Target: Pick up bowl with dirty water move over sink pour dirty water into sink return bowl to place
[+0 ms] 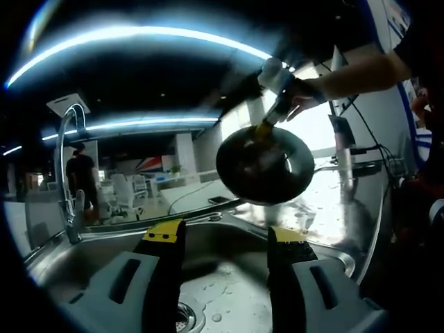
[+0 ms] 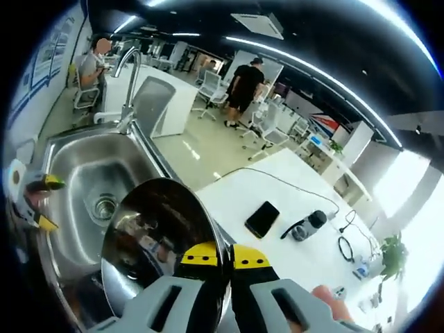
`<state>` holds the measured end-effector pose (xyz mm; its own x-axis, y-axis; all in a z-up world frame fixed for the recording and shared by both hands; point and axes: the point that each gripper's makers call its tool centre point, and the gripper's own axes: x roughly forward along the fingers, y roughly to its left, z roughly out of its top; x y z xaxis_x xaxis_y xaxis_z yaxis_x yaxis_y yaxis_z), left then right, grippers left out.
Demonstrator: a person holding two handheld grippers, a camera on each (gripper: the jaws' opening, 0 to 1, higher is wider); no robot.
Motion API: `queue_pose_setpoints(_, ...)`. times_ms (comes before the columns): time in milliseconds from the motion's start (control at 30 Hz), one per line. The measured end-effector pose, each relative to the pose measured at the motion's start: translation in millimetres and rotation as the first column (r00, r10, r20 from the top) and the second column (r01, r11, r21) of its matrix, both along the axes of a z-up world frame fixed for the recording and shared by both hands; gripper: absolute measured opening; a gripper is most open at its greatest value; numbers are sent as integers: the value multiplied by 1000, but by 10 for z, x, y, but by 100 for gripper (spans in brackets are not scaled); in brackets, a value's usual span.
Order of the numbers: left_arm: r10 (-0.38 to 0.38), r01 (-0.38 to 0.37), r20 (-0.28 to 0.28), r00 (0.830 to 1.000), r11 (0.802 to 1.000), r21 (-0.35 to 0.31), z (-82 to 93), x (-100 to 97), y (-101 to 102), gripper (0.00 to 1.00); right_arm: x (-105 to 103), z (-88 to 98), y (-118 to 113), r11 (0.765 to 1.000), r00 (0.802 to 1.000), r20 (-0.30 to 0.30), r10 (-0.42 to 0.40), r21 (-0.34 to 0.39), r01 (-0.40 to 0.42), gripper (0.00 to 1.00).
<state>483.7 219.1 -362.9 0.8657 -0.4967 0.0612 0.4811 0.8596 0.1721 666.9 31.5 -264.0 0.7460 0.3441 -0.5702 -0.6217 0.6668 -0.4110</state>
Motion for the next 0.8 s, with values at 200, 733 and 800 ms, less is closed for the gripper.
queue_pose_setpoints(200, 1, -1, 0, 1000, 1000, 3, -3, 1, 3, 46, -23, -20, -75, 999, 999, -34, -26, 26, 27, 0)
queue_pose_setpoints(733, 5, -5, -5, 1000, 1000, 16, -21, 9, 0, 46, -31, -99, -343, 994, 991, -104, -86, 59, 93, 0)
queue_pose_setpoints(800, 6, -6, -5, 1000, 1000, 19, -23, 9, -3, 46, -45, -106, -370, 993, 989, -114, -92, 67, 100, 0)
